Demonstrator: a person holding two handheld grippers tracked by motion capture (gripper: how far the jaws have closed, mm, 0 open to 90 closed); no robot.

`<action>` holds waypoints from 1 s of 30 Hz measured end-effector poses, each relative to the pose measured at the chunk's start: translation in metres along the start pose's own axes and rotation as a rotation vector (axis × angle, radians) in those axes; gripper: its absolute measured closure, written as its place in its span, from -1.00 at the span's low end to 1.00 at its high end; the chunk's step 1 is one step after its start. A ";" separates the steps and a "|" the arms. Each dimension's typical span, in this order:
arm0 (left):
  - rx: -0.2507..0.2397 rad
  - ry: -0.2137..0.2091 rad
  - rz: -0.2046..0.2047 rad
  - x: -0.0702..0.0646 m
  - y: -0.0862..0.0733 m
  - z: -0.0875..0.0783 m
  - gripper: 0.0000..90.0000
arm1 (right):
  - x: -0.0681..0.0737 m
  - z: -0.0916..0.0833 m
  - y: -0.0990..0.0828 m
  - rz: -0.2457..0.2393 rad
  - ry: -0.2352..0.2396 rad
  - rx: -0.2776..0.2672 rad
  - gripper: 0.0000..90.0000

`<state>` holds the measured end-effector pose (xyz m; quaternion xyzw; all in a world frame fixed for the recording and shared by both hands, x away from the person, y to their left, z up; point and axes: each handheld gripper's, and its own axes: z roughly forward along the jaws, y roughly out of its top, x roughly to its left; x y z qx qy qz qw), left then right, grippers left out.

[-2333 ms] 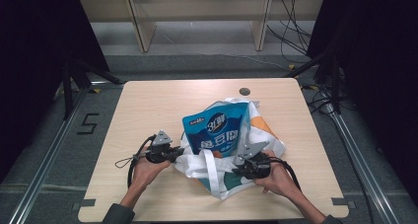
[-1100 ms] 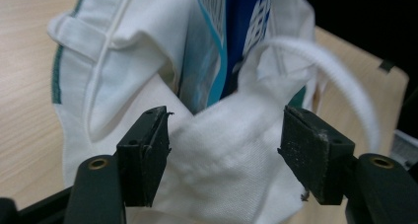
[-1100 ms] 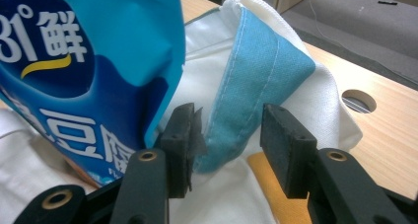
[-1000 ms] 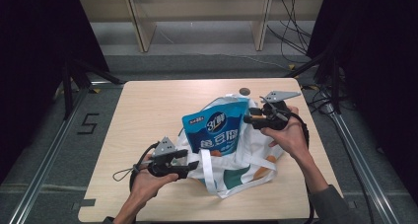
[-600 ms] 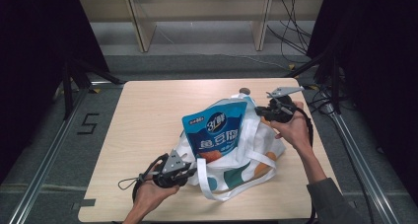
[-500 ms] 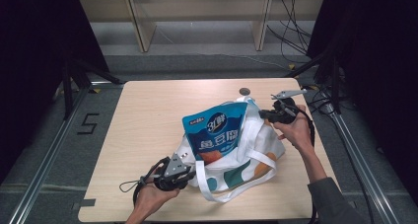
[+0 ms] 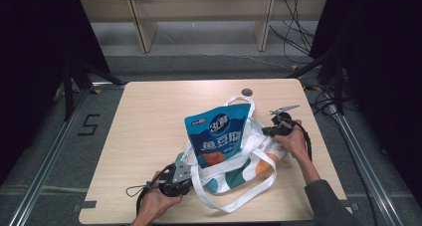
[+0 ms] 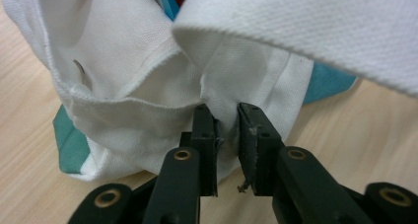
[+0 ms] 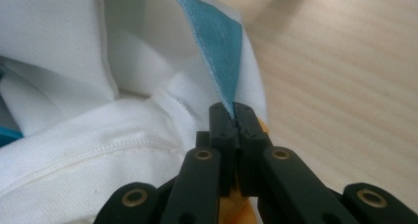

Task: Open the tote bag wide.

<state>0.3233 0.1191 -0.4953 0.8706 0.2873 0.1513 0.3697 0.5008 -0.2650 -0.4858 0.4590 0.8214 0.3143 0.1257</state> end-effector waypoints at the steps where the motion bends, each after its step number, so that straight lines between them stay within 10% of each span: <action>1: -0.022 -0.020 -0.024 0.003 0.001 -0.004 0.66 | 0.000 -0.005 0.002 -0.012 -0.012 -0.007 0.97; 7: -0.191 -0.150 -0.178 0.018 0.012 -0.040 0.46 | 0.006 -0.050 0.013 -0.020 0.057 -0.174 0.76; 10: -0.207 -0.116 -0.175 0.032 0.016 -0.055 0.45 | 0.012 -0.077 0.012 -0.032 0.090 -0.249 0.72; 15: -0.210 -0.012 -0.304 0.062 0.029 -0.066 0.47 | 0.041 -0.098 -0.002 -0.109 0.181 -0.217 0.69; 18: -0.221 0.050 -0.271 0.082 0.040 -0.053 0.47 | 0.063 -0.093 -0.011 -0.149 0.216 -0.179 0.69; 24: -0.212 -0.053 -0.334 0.096 0.052 -0.005 0.46 | 0.085 -0.077 -0.020 -0.241 0.220 -0.103 0.70; 27: -0.098 0.017 -0.269 0.102 0.053 0.017 0.56 | 0.090 -0.059 -0.028 -0.263 0.159 -0.064 0.81; 30: -0.037 0.000 -0.306 0.110 0.041 0.041 0.77 | 0.085 -0.045 -0.035 -0.272 0.180 0.008 0.93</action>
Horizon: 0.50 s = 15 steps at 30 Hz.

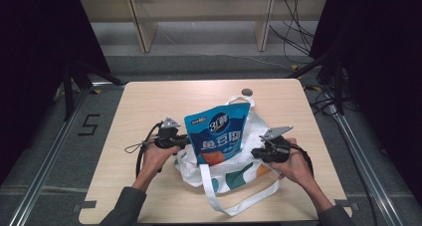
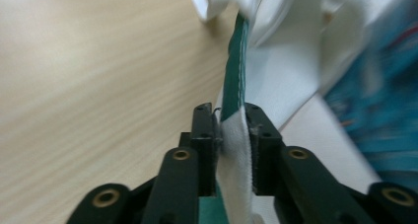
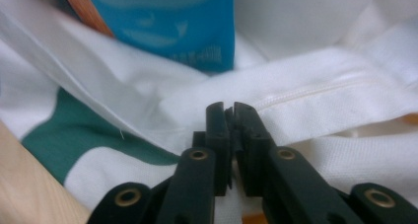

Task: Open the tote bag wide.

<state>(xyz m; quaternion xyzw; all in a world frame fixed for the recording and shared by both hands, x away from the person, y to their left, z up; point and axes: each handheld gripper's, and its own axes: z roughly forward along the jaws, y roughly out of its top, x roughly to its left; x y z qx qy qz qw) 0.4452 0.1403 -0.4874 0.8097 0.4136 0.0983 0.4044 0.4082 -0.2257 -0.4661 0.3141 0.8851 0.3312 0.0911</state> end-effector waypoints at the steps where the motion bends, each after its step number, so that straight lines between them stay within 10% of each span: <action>1: 0.017 -0.002 -0.002 0.003 -0.004 0.006 0.83 | -0.002 0.003 -0.004 0.011 -0.007 0.005 0.95; 4: 0.037 0.003 -0.051 0.009 -0.014 0.014 0.85 | -0.003 0.017 -0.014 0.043 0.005 0.034 0.98; 8: 0.025 0.028 -0.013 0.008 -0.014 0.012 0.85 | -0.006 0.021 -0.016 0.056 0.002 0.022 0.99; 15: -0.081 0.023 -0.030 -0.004 -0.011 -0.031 0.75 | -0.001 0.006 -0.010 0.040 0.002 -0.048 0.87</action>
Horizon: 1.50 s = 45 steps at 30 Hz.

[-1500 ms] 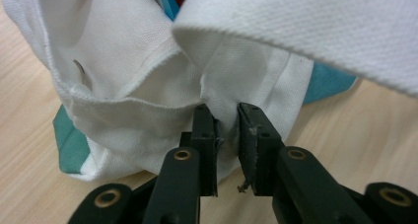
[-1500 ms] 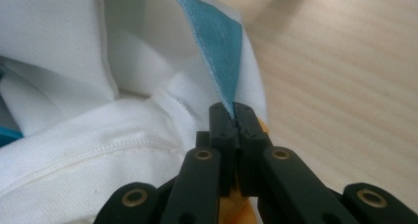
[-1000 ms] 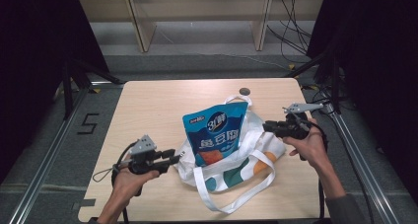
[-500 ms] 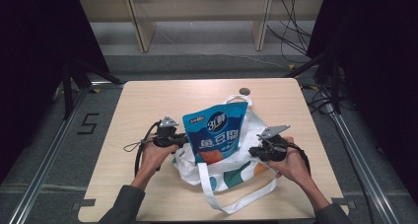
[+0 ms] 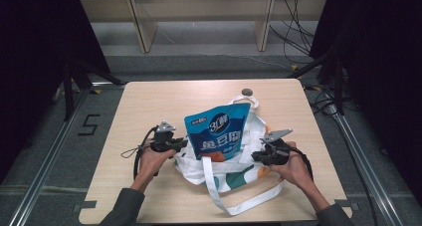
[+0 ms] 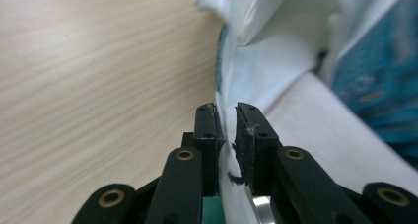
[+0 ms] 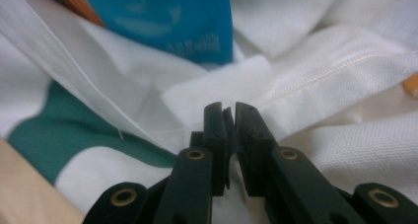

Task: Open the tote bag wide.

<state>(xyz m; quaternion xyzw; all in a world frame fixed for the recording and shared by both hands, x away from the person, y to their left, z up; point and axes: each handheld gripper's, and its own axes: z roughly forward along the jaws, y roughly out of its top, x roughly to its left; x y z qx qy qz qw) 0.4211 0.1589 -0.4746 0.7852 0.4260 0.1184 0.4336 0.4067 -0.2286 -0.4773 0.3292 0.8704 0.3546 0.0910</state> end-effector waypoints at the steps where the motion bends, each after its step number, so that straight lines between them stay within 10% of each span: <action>1: -0.007 -0.010 -0.001 -0.003 -0.001 -0.008 0.75 | 0.001 -0.004 0.002 -0.002 0.014 -0.031 0.87; 4: -0.028 -0.018 0.024 -0.016 -0.010 -0.026 0.73 | 0.005 -0.017 0.008 -0.012 0.034 -0.075 0.88; 10: -0.118 -0.135 -0.062 -0.047 -0.018 -0.049 0.74 | 0.020 -0.021 0.011 -0.049 0.072 -0.092 0.88; 15: -0.046 -0.135 0.041 -0.066 -0.032 -0.029 0.73 | 0.027 -0.011 0.008 -0.038 0.076 -0.054 0.88; 25: 0.053 -0.065 0.108 -0.067 -0.061 0.000 0.91 | 0.011 0.012 -0.006 -0.015 0.073 0.039 1.00; 33: -0.008 -0.069 0.113 -0.069 -0.053 -0.016 0.84 | 0.009 -0.002 -0.001 0.007 0.091 -0.036 0.86; 45: -0.105 0.012 0.101 -0.056 -0.054 -0.048 0.53 | -0.002 -0.024 -0.001 0.102 -0.014 -0.152 0.42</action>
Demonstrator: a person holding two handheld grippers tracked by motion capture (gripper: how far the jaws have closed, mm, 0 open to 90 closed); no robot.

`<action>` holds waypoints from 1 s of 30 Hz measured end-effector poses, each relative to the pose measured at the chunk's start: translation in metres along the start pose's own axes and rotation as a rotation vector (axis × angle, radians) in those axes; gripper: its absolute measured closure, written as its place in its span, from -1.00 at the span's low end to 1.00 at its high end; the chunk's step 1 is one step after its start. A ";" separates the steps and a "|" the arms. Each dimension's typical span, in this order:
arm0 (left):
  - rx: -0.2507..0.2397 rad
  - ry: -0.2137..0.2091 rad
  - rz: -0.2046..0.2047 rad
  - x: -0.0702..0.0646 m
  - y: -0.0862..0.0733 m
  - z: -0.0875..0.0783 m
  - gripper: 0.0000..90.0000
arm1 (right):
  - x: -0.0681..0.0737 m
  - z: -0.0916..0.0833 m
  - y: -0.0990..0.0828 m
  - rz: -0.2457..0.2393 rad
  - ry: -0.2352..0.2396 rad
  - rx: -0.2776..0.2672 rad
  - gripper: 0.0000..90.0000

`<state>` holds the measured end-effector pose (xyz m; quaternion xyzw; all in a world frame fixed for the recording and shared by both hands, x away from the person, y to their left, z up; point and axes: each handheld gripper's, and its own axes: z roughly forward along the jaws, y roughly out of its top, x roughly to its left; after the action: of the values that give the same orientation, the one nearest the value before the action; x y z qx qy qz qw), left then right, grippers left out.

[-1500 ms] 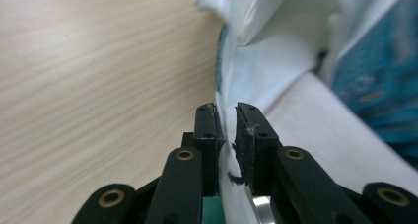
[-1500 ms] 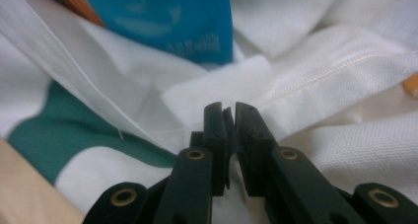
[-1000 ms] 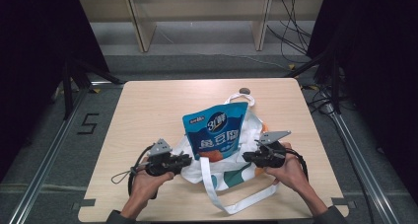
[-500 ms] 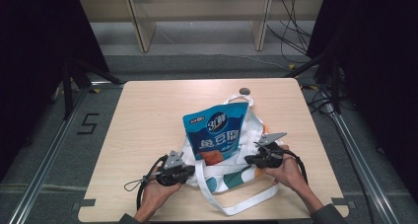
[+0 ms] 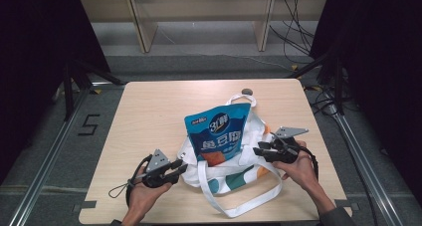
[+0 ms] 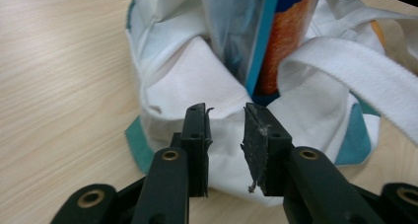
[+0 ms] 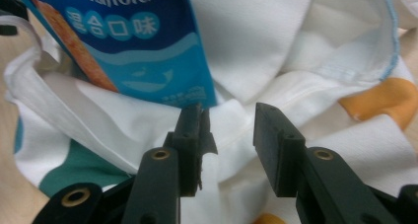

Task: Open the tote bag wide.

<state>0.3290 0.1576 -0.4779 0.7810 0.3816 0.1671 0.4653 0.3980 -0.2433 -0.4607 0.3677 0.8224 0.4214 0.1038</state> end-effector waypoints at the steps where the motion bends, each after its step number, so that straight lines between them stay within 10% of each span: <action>1: -0.002 -0.001 -0.020 0.002 -0.001 -0.001 0.51 | -0.001 -0.001 0.000 -0.003 0.011 -0.007 0.40; 30: 0.042 0.036 -0.055 0.018 -0.028 -0.023 -0.27 | -0.013 -0.018 -0.012 0.023 -0.085 -0.025 -0.09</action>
<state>0.3141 0.1925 -0.4919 0.7767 0.4146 0.1604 0.4462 0.3924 -0.2685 -0.4608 0.3932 0.8077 0.4170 0.1382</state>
